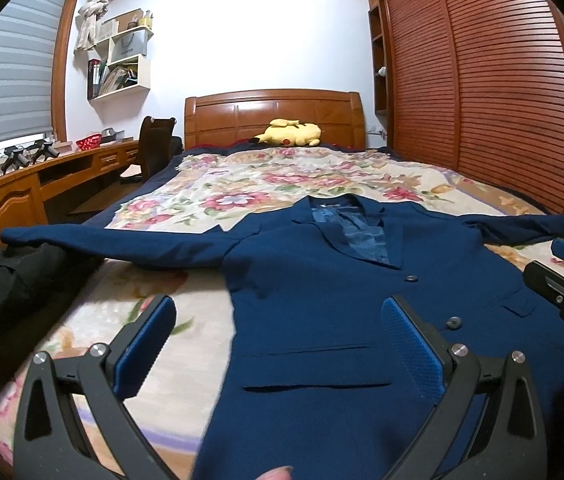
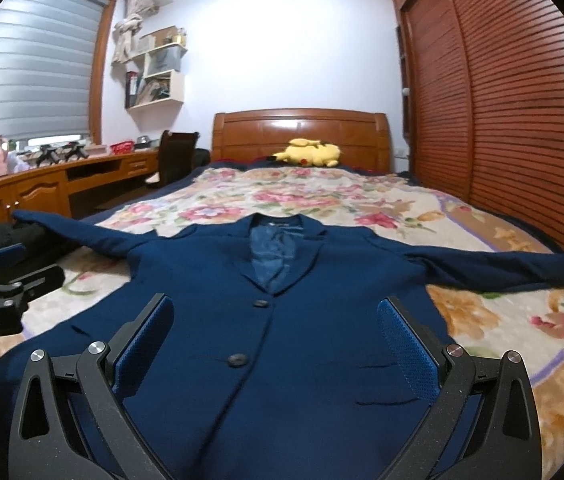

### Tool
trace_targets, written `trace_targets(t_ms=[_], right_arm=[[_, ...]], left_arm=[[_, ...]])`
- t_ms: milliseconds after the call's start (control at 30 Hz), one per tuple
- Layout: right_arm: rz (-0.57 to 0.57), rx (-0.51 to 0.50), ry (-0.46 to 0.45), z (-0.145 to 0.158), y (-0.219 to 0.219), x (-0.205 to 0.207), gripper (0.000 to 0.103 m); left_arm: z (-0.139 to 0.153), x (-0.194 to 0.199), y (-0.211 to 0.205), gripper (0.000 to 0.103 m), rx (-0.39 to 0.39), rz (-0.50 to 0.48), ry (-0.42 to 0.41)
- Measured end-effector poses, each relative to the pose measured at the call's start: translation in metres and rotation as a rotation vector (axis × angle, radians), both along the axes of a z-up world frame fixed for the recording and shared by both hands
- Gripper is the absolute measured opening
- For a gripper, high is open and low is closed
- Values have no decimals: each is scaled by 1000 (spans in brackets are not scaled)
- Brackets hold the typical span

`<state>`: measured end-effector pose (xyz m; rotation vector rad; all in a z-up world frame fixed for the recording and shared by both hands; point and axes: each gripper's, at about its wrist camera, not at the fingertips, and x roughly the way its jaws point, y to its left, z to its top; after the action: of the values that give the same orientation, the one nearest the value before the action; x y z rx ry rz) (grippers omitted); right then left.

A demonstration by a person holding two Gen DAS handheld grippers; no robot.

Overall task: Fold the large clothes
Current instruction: 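Move the left gripper to the sleeve nearest it and close on it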

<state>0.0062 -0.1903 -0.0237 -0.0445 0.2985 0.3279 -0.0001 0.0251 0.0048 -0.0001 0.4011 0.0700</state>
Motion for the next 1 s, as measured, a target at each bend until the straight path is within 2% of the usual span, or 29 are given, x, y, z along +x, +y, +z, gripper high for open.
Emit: trace_targets(t_ms=[133,233,433,700,1000], right_arm=[[33,-13,4,1,20,2,103],[48,-14,12,1,27,6,103],[76,-6,14,4,40,4,103],[98,-33,-1,7,57,1,103],[123,-72,7,12,78,8,103]], left_arm=[[4,5,13,103,9,19,20],[7,11,25,103,-15,13,44],[7,16,49,103,74,61,72],[5,27,89,103,119,133,110],[1,47,132,103,94,161,175]])
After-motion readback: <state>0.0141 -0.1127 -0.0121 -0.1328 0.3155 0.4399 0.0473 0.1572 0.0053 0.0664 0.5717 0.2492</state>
